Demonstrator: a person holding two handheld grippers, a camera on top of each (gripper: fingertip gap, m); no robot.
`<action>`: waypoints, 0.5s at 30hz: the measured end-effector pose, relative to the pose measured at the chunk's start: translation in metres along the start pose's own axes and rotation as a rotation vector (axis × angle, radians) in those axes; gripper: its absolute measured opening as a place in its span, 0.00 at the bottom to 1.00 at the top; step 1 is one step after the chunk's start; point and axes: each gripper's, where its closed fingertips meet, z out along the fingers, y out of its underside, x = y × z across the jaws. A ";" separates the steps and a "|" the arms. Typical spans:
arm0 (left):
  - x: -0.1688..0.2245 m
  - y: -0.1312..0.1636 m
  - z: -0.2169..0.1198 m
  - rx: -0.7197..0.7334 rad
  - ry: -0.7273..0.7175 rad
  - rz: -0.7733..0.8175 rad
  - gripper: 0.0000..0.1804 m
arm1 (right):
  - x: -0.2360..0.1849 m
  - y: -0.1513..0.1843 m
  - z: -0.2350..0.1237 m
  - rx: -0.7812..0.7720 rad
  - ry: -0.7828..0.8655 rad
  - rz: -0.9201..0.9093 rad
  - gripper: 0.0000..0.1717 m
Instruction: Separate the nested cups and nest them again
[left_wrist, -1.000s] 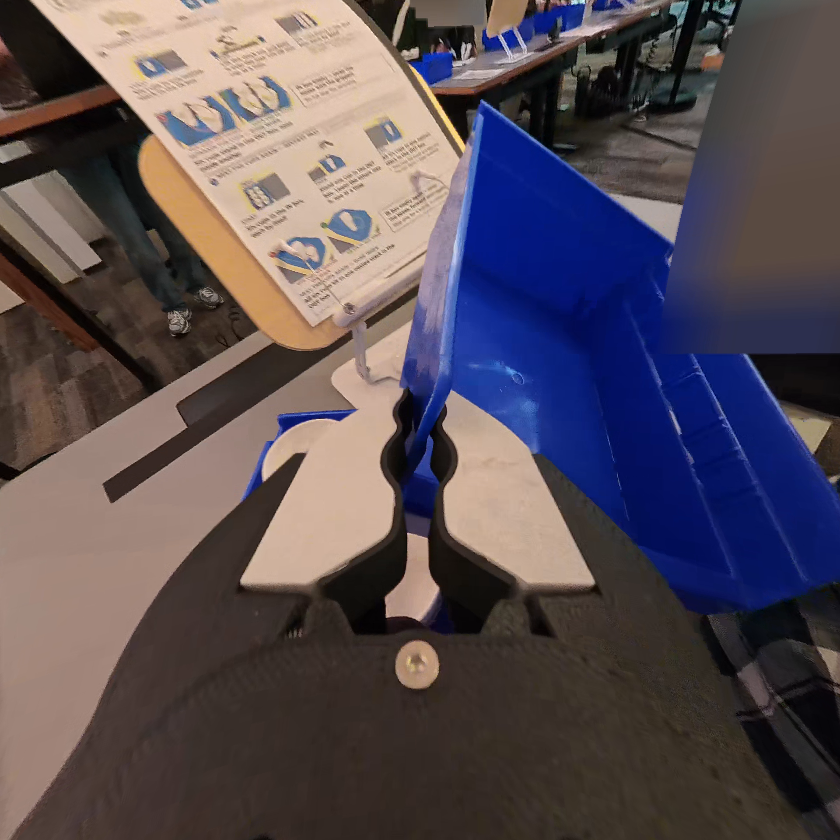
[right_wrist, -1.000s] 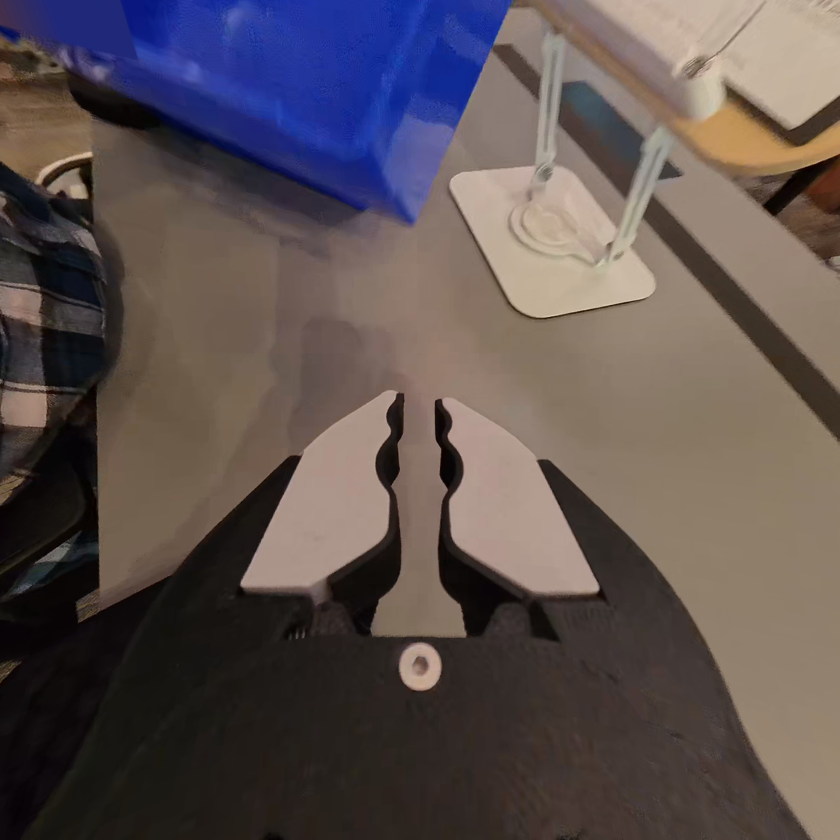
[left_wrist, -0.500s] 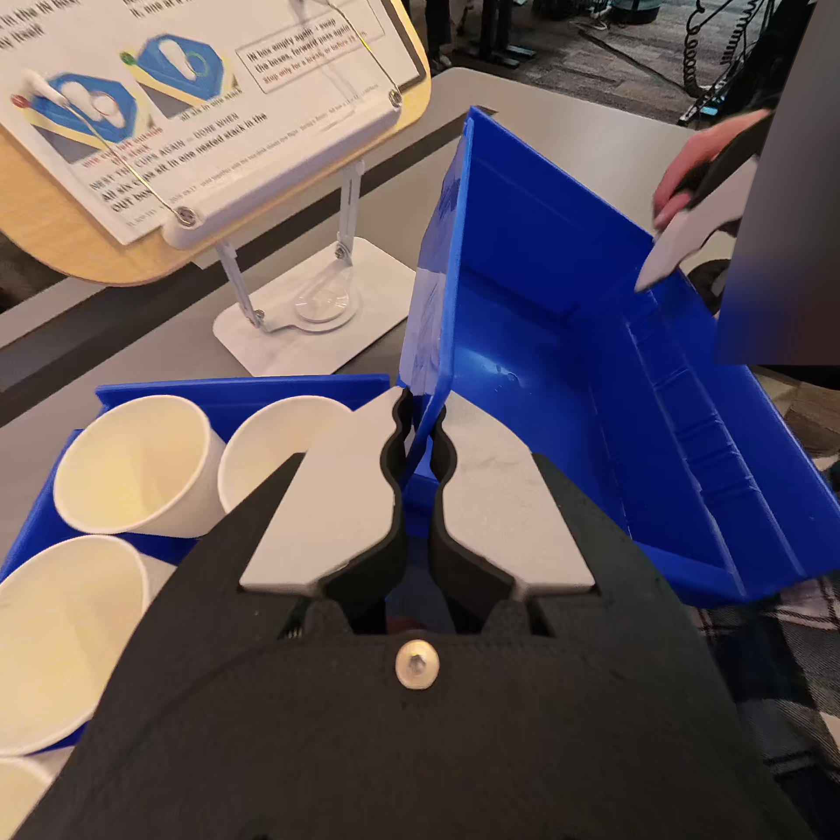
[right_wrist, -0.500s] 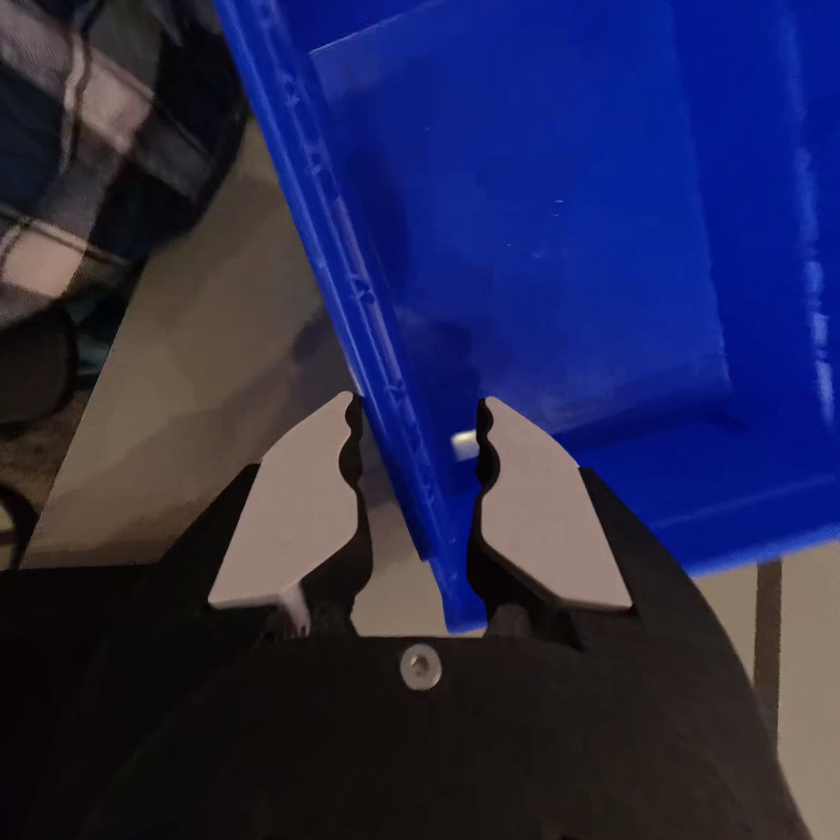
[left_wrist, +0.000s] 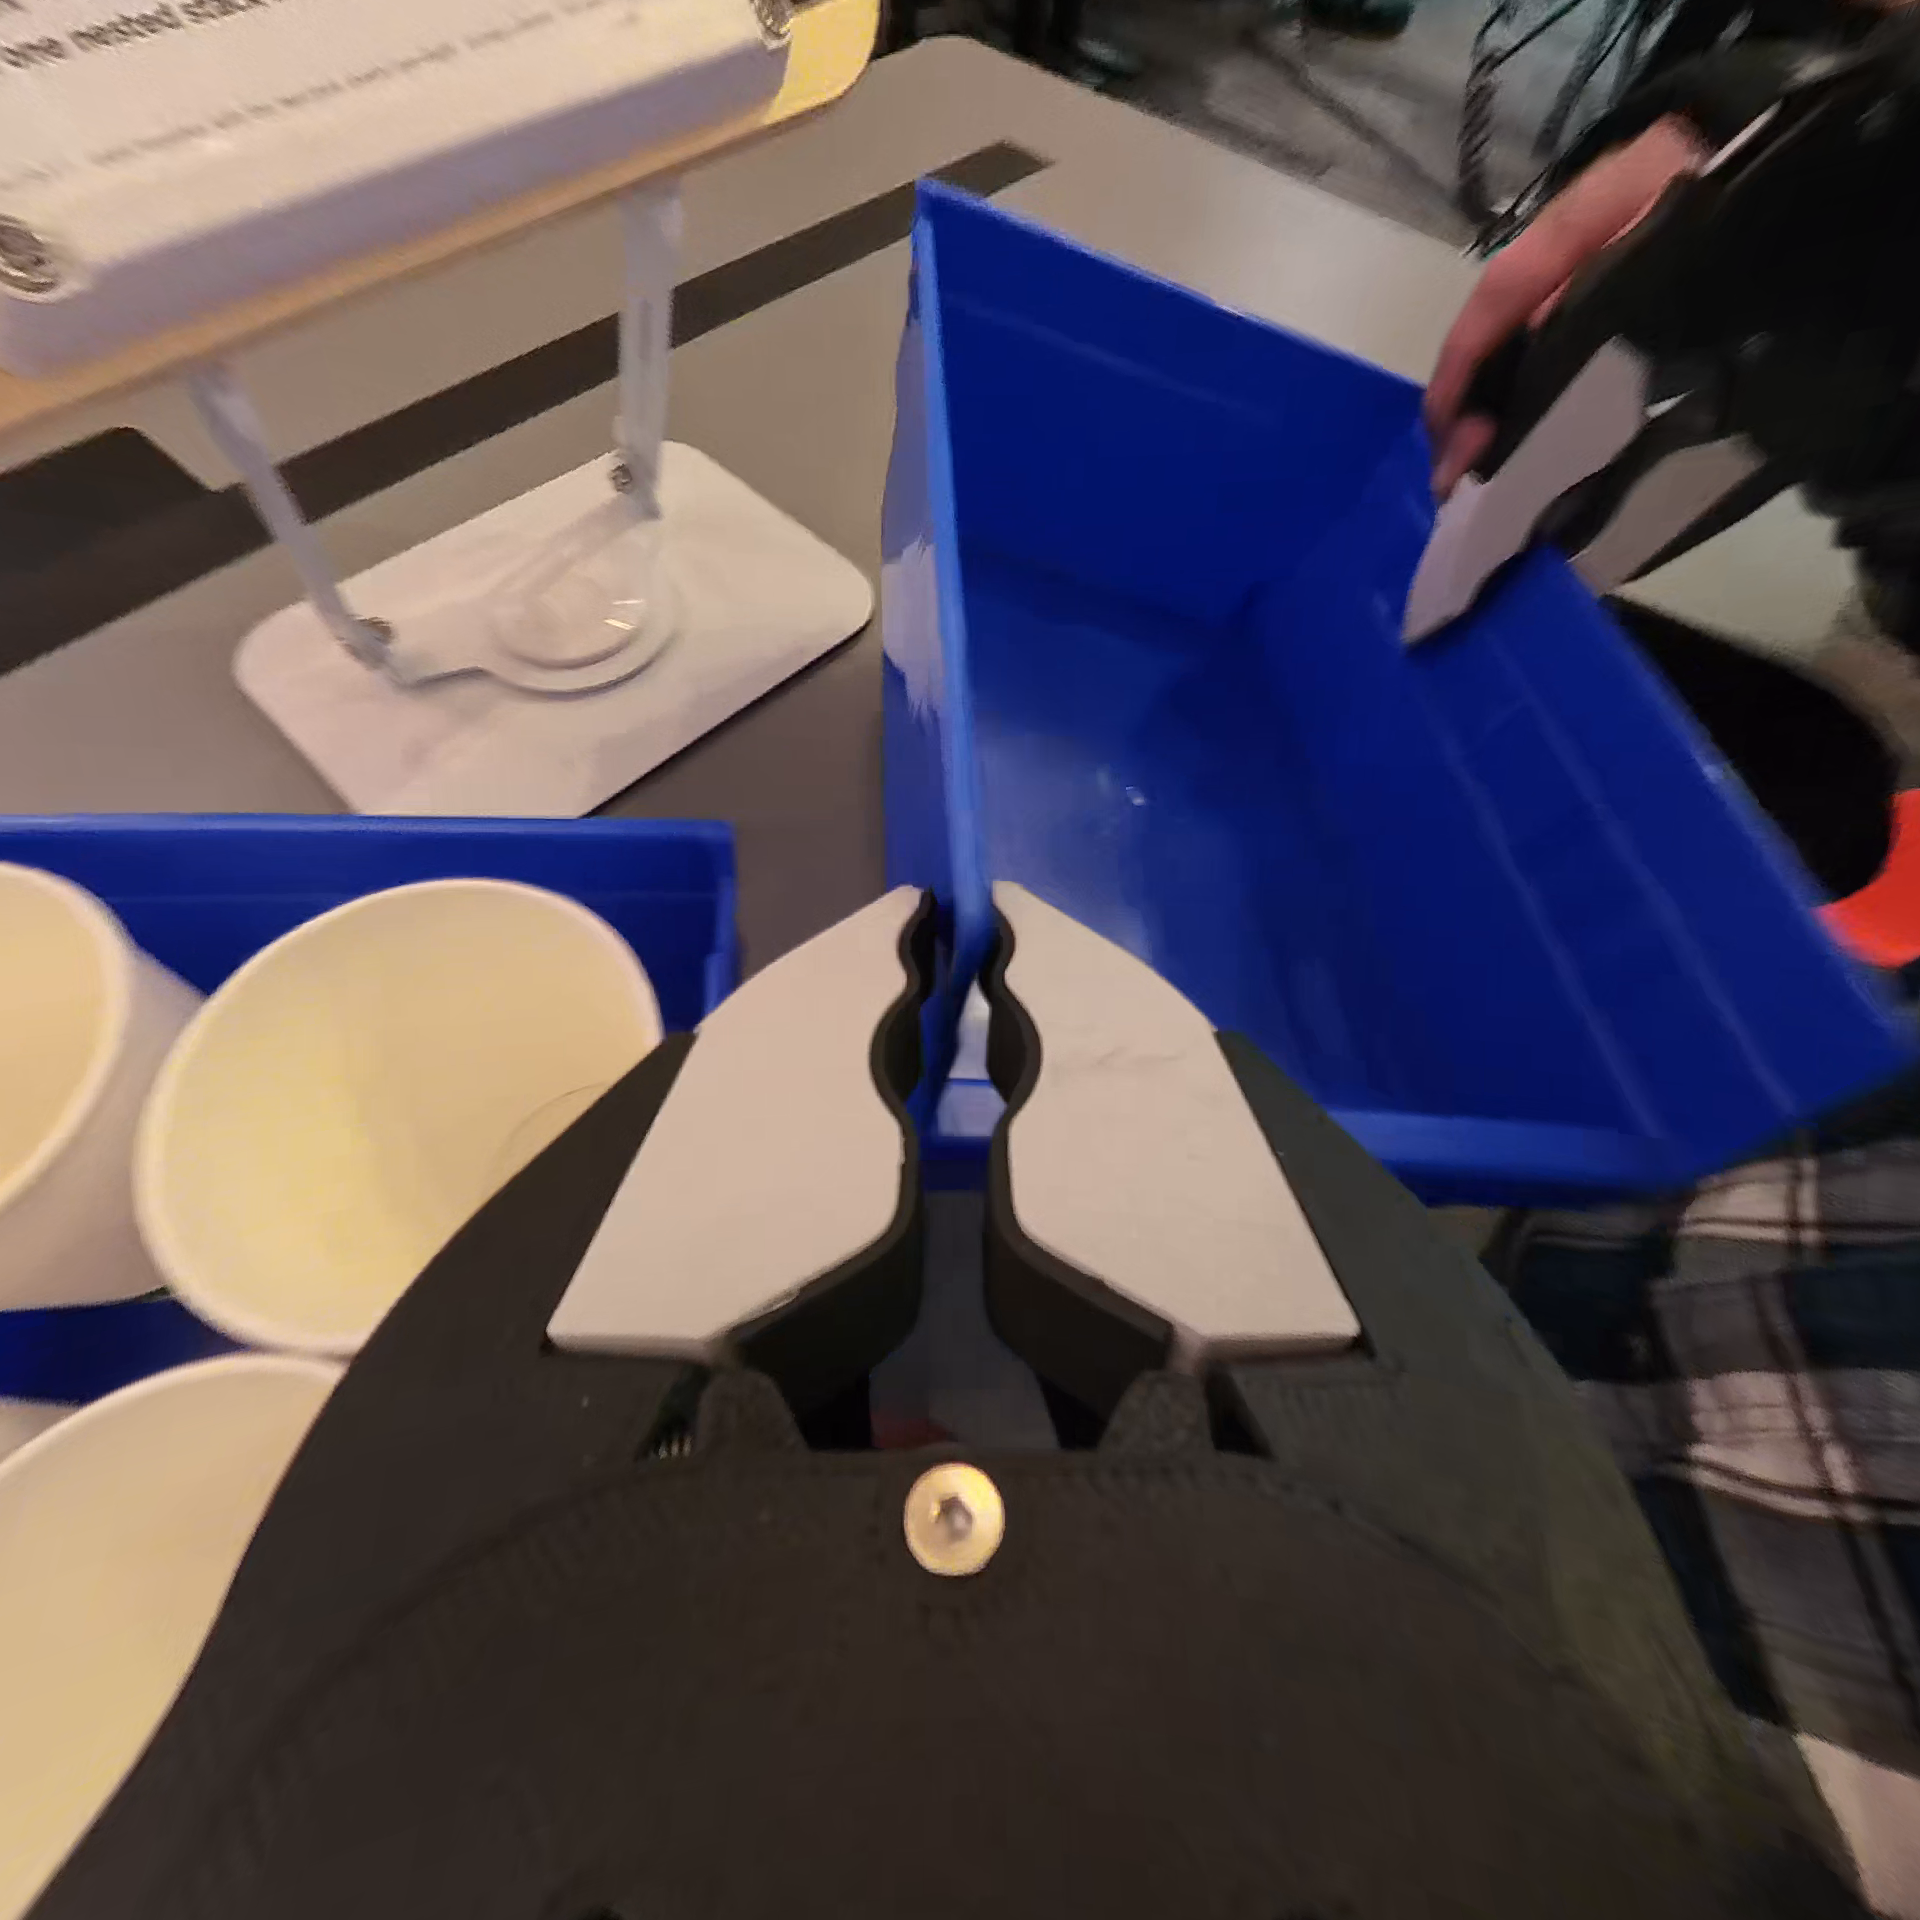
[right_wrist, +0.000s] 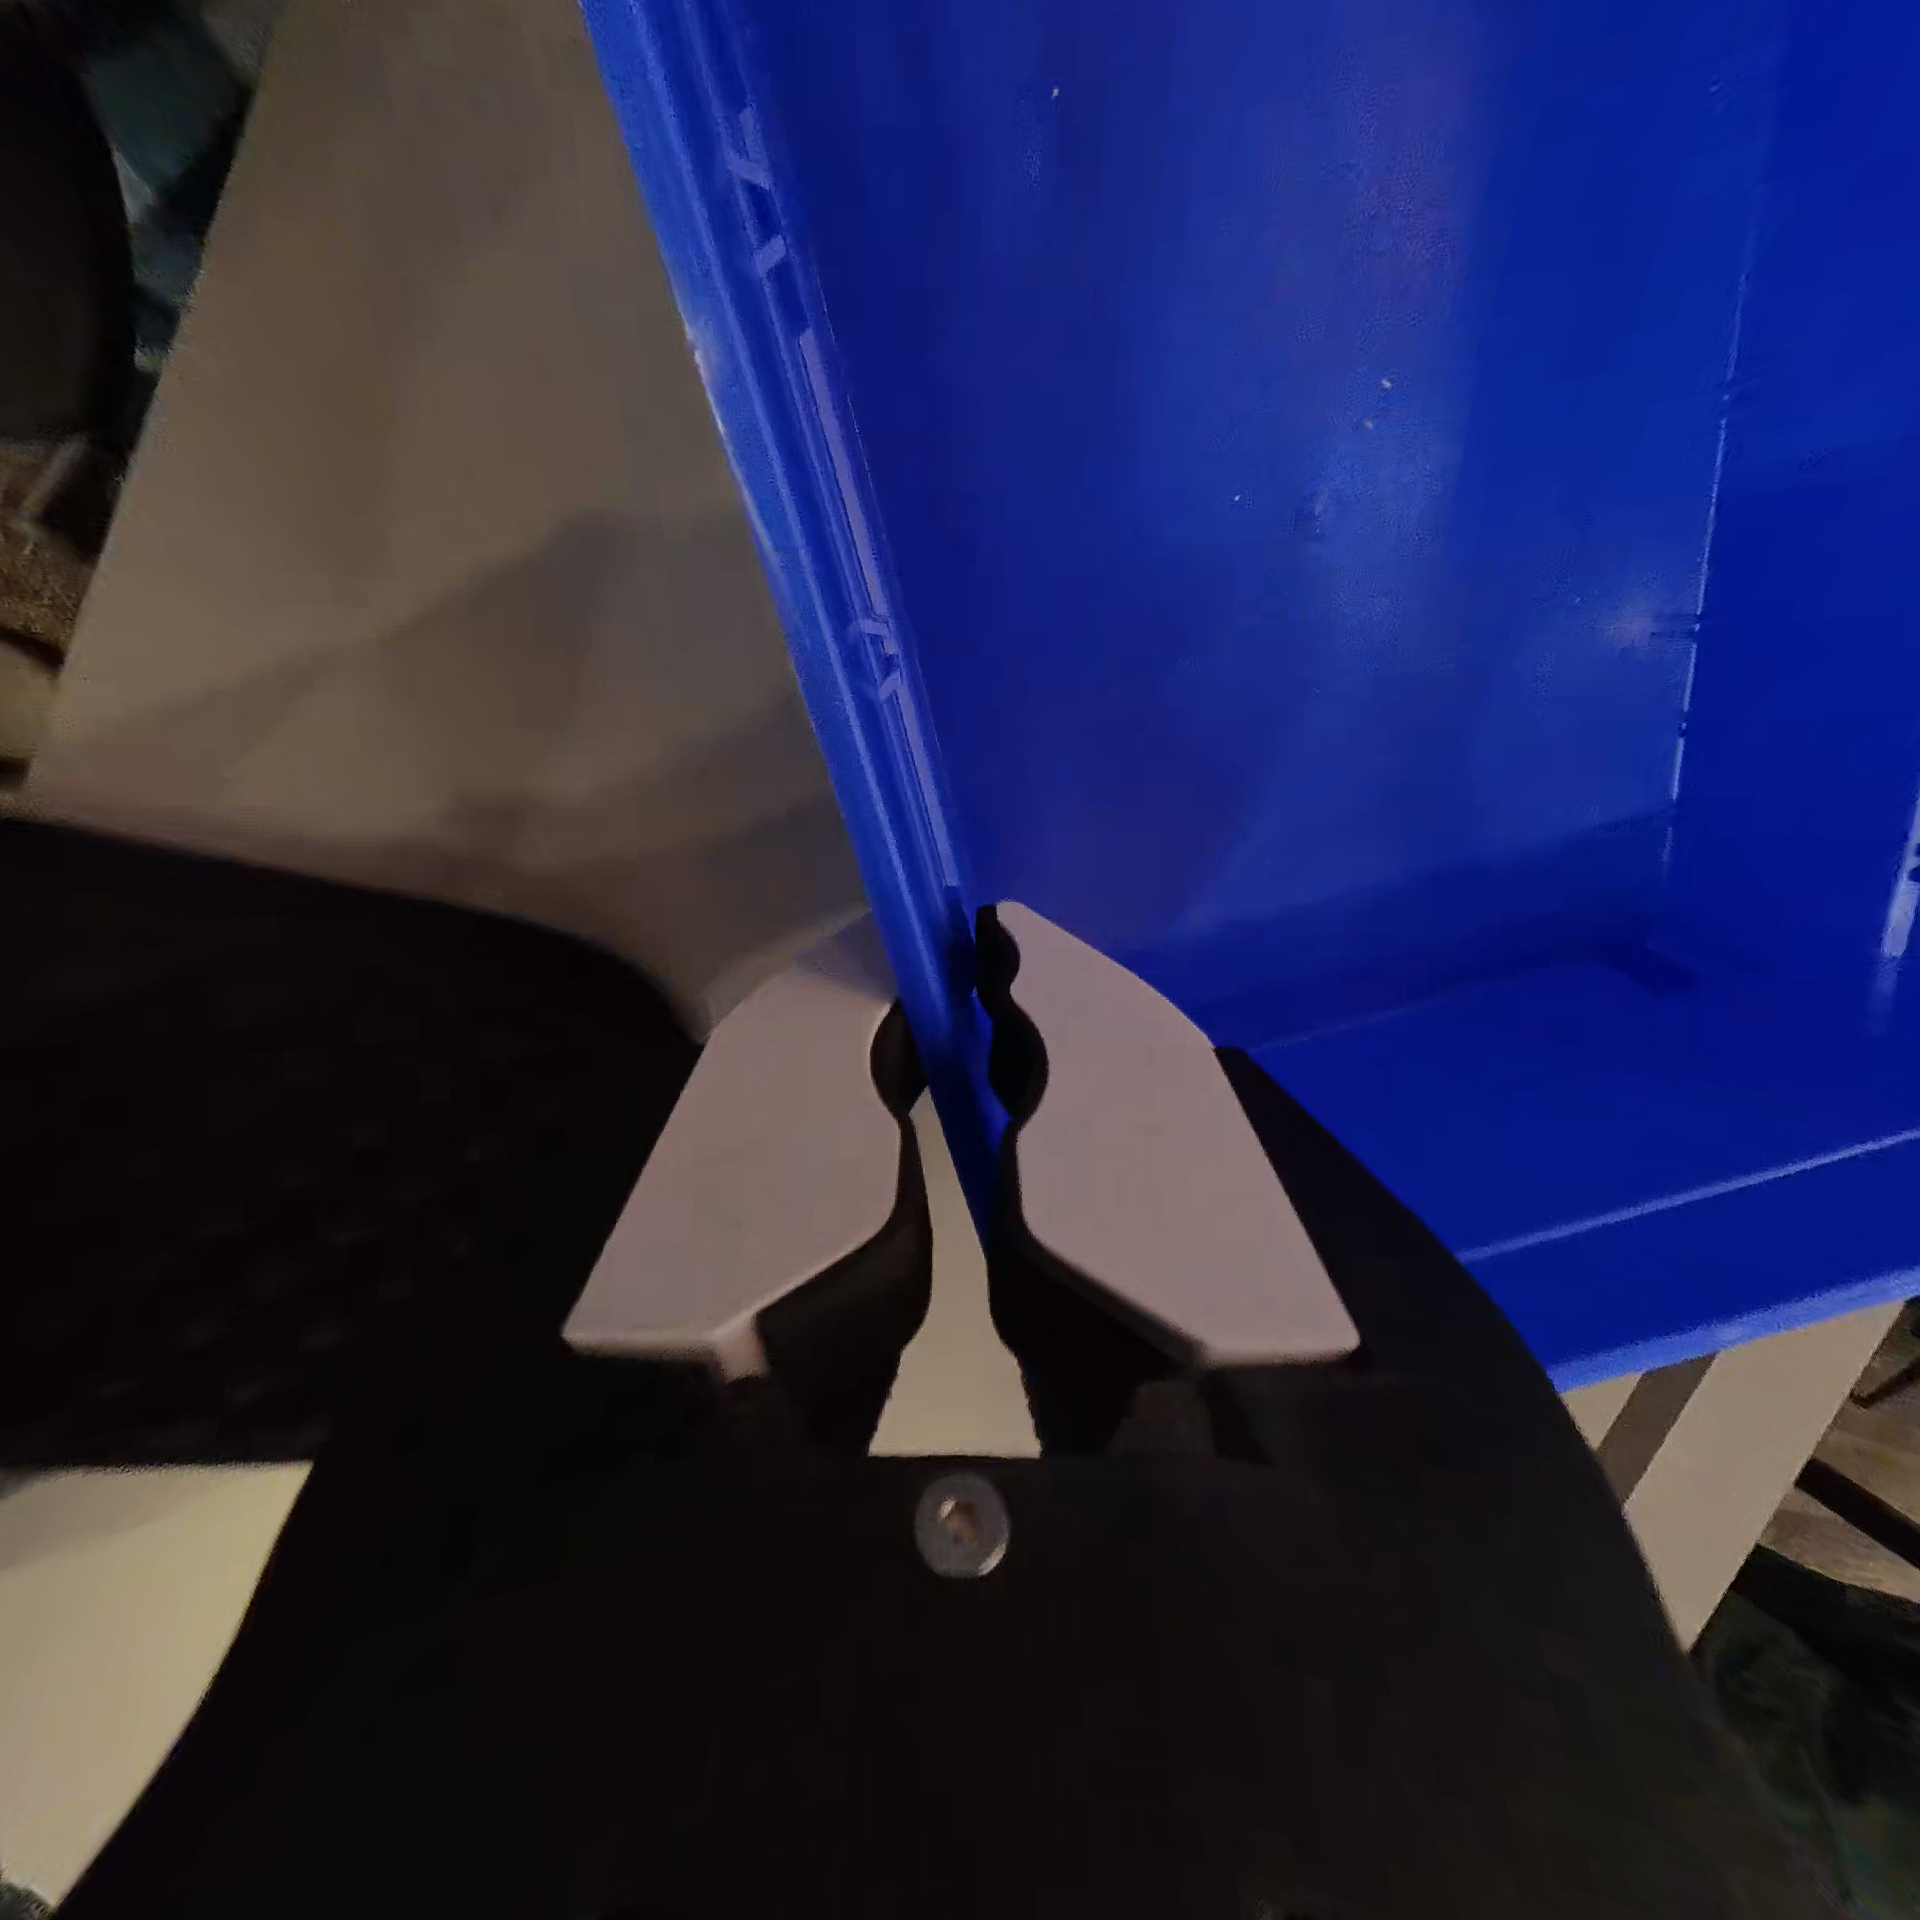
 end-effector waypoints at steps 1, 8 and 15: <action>0.001 0.001 0.003 -0.011 0.007 -0.001 0.05 | -0.002 0.008 0.000 -0.026 -0.017 -0.010 0.04; 0.012 0.000 0.016 -0.008 0.053 -0.003 0.19 | -0.013 0.033 -0.011 -0.077 -0.100 0.004 0.03; 0.008 0.001 0.002 -0.009 0.031 0.048 0.19 | 0.004 0.088 -0.023 -0.180 -0.118 0.079 0.04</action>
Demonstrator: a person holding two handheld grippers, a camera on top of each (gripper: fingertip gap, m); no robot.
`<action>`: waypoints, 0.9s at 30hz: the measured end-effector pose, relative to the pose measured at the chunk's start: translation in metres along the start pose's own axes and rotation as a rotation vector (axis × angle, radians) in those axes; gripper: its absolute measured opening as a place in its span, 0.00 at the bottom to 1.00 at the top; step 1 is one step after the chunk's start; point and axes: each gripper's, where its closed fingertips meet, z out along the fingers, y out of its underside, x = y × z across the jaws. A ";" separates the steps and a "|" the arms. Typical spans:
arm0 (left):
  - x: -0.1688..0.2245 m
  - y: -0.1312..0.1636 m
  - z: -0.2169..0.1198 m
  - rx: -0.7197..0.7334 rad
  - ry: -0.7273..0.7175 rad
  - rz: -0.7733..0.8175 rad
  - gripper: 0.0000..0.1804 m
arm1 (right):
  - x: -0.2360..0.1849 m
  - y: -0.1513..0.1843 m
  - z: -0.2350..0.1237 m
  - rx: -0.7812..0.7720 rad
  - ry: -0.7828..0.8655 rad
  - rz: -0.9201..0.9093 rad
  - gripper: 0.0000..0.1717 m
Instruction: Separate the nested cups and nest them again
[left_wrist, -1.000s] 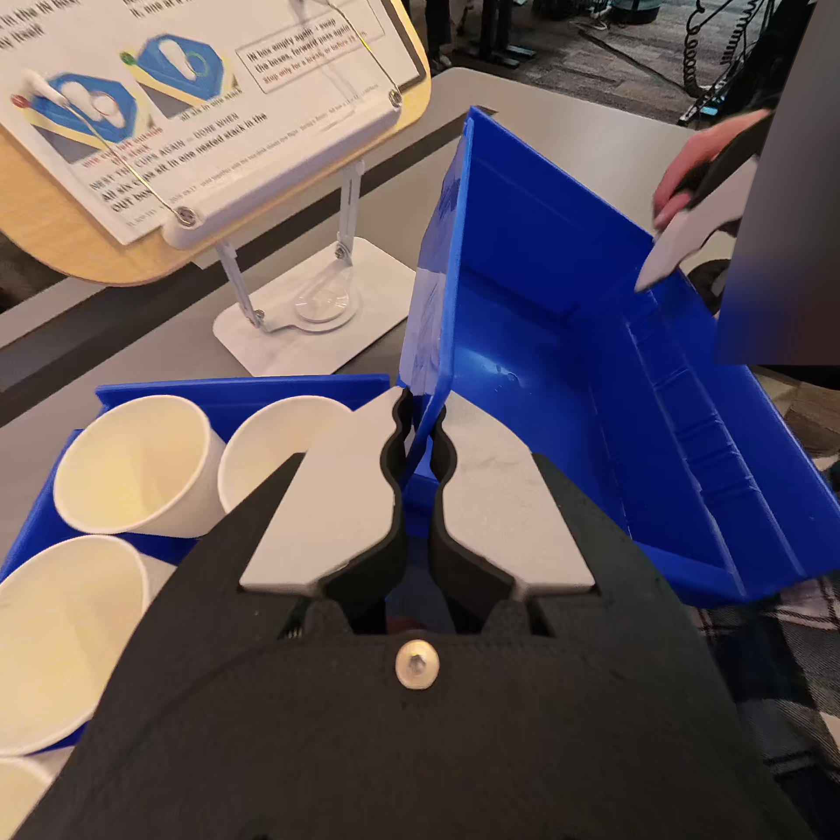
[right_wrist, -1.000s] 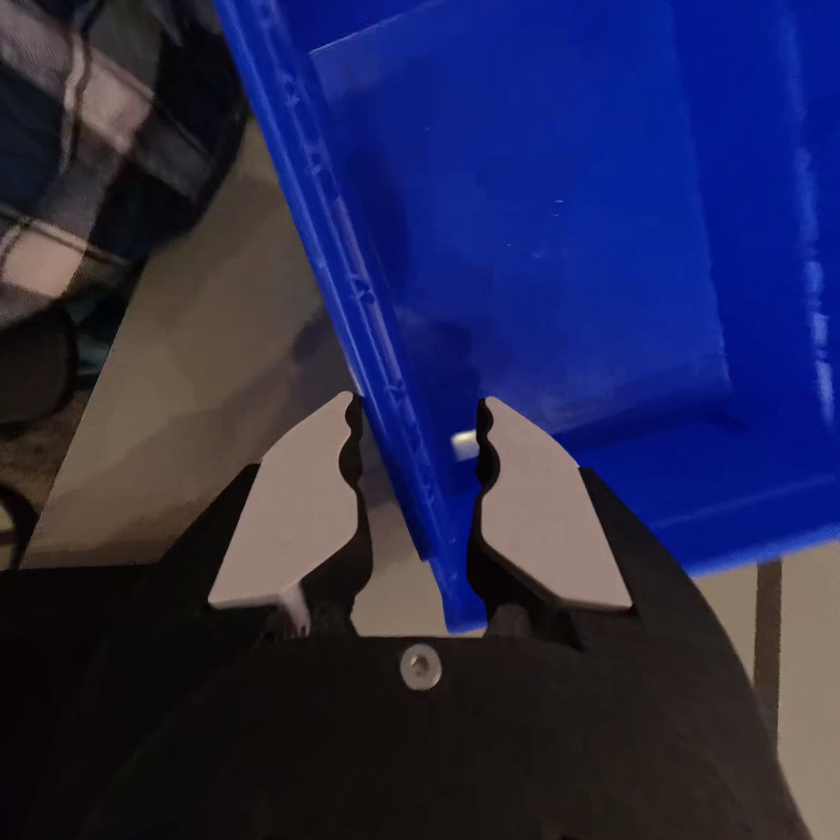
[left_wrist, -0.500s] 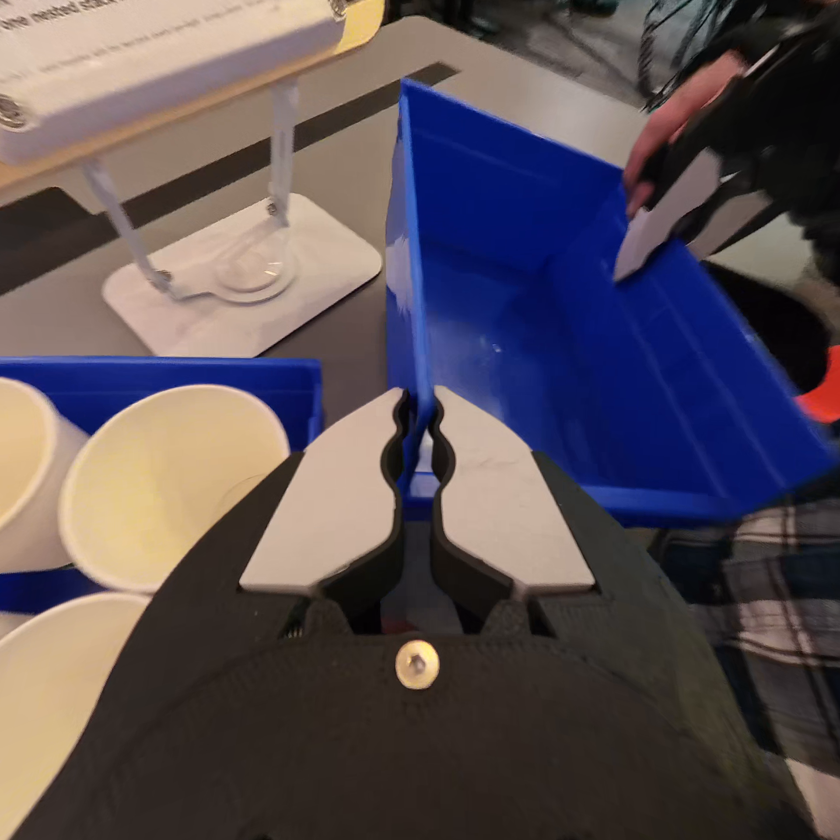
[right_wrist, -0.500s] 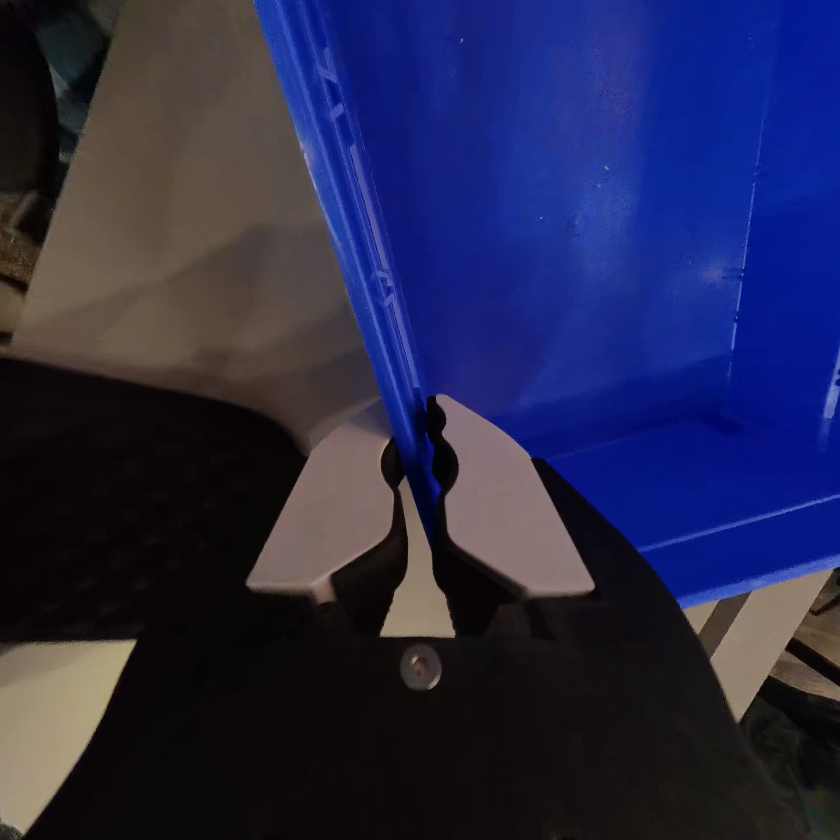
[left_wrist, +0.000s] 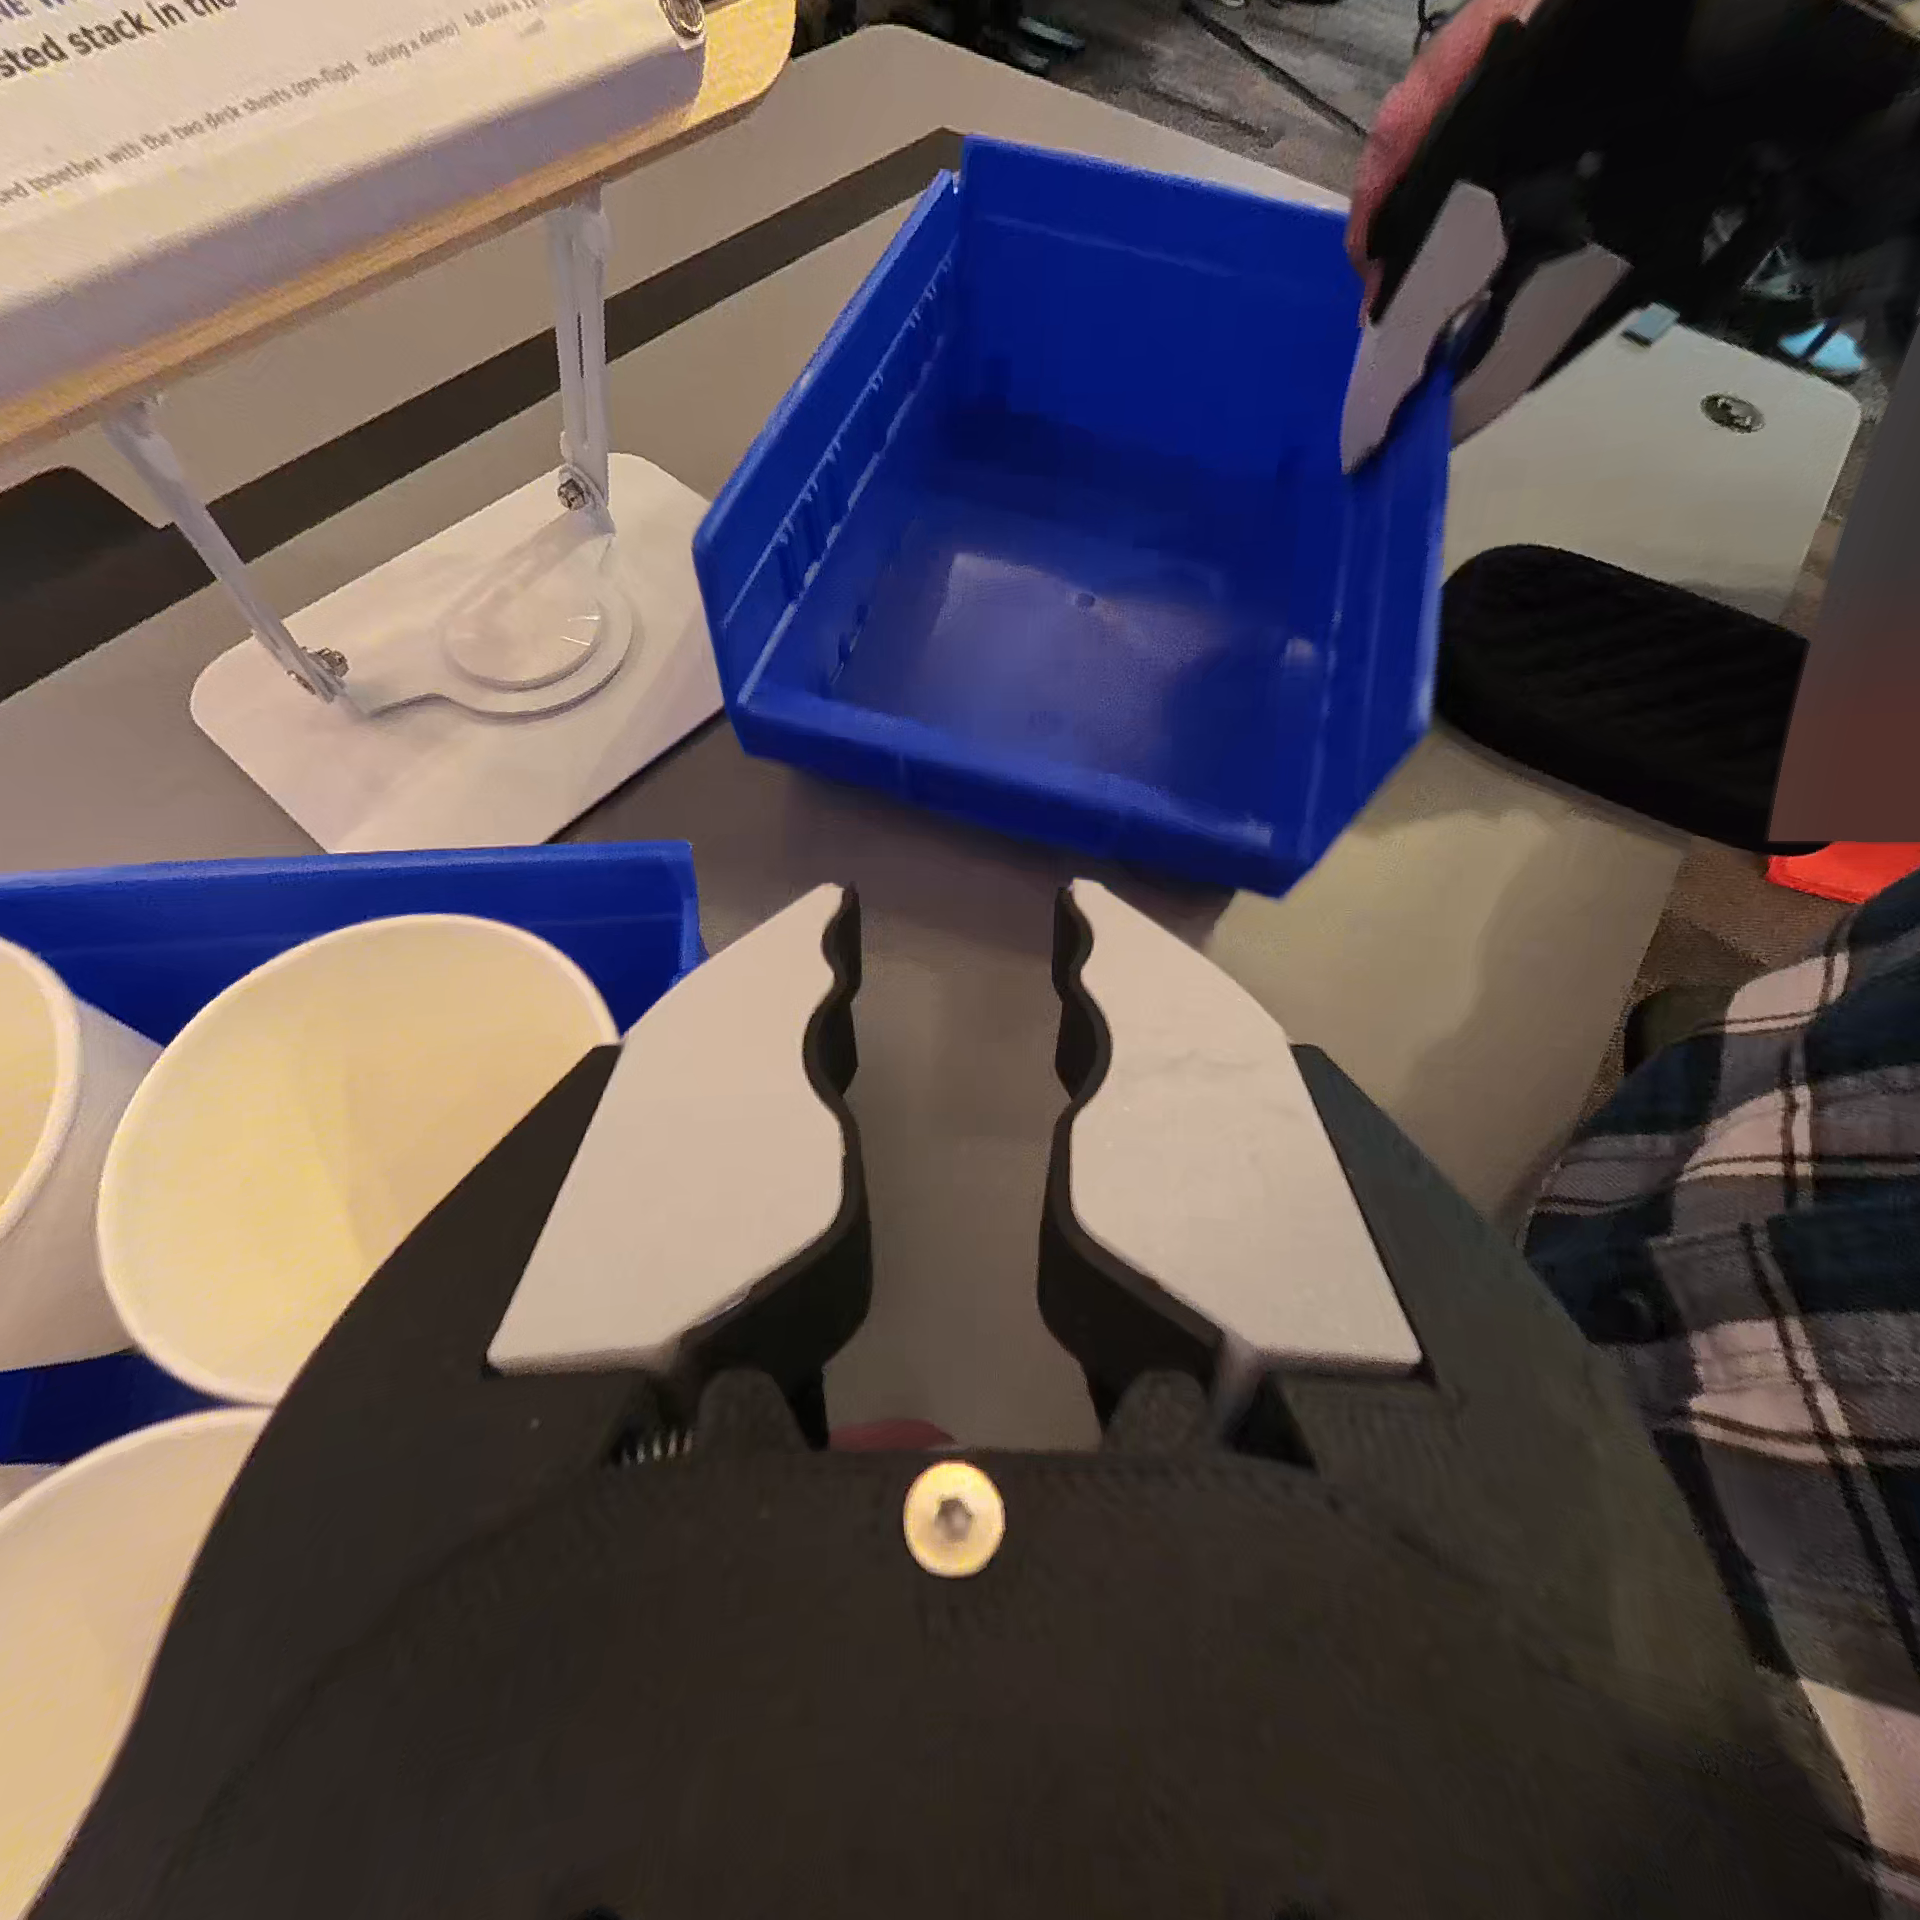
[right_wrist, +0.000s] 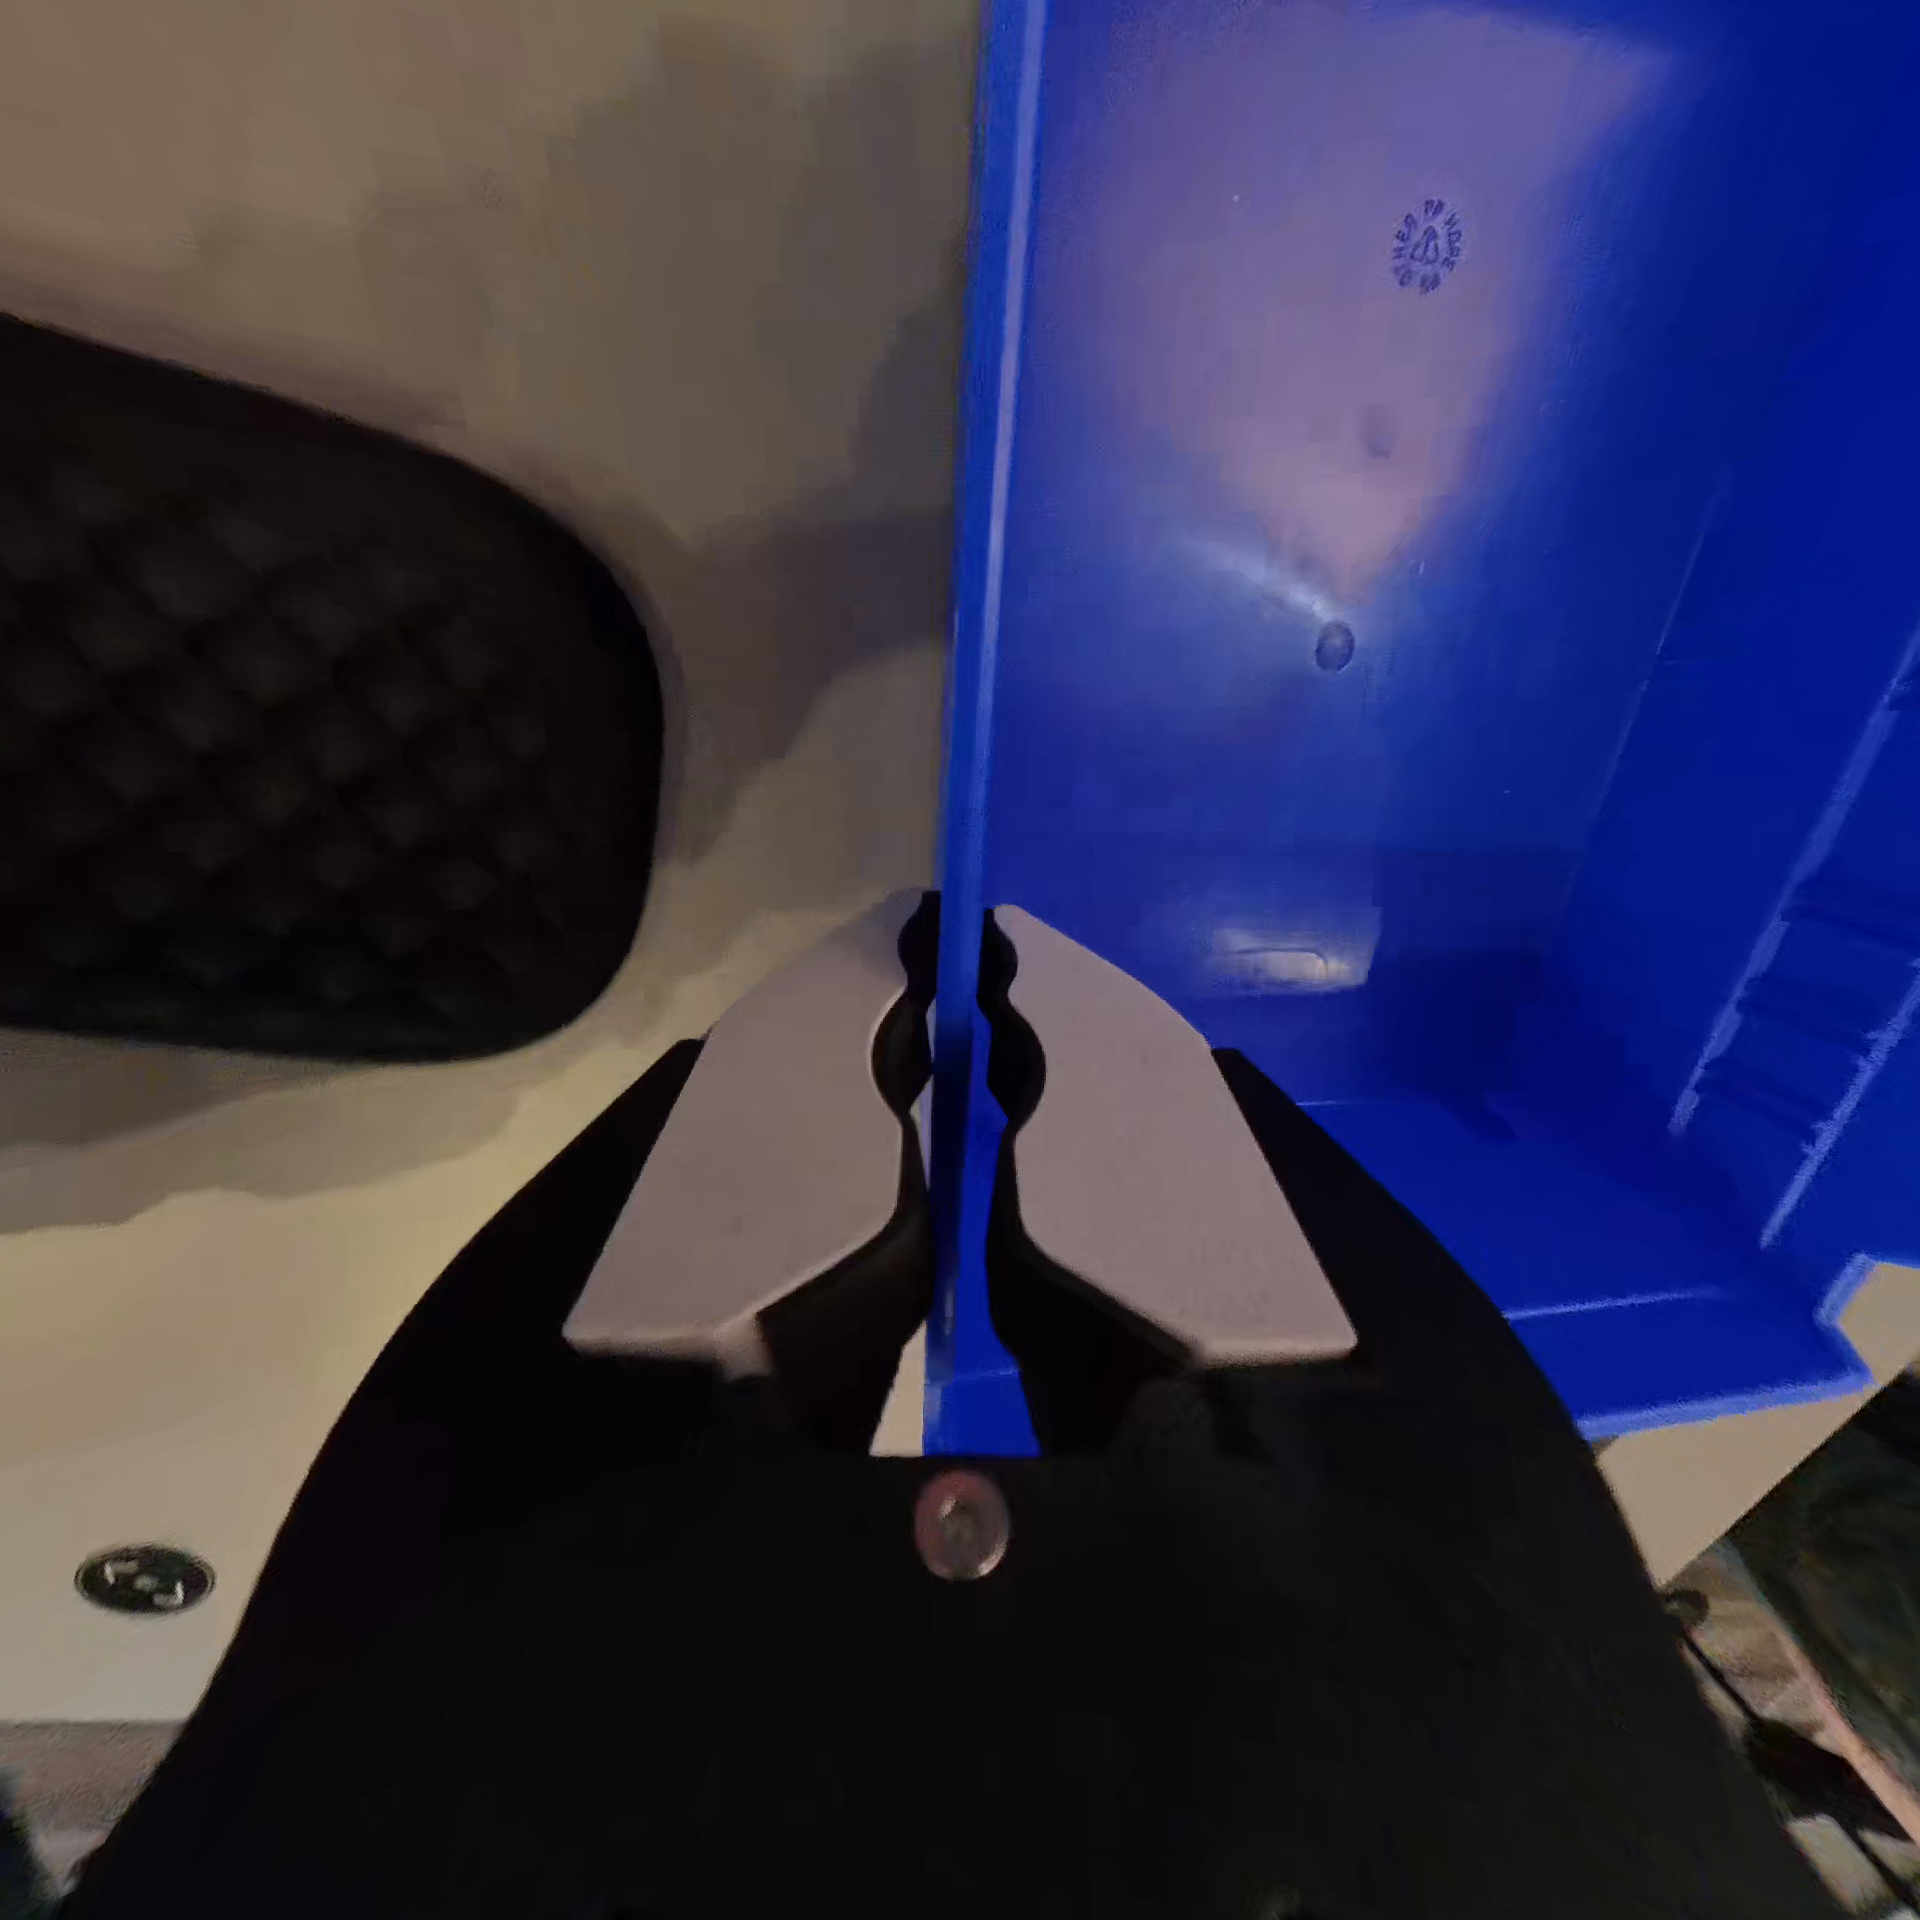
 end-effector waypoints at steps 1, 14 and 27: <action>0.000 0.001 -0.002 0.005 0.003 0.002 0.19 | 0.005 0.011 -0.001 -0.022 0.001 0.013 0.04; 0.003 0.012 -0.014 0.041 0.032 -0.005 0.19 | 0.067 0.082 -0.050 -0.004 0.373 0.477 0.32; 0.013 0.008 -0.018 0.077 0.066 0.003 0.19 | 0.107 0.114 -0.082 0.402 0.419 0.903 0.25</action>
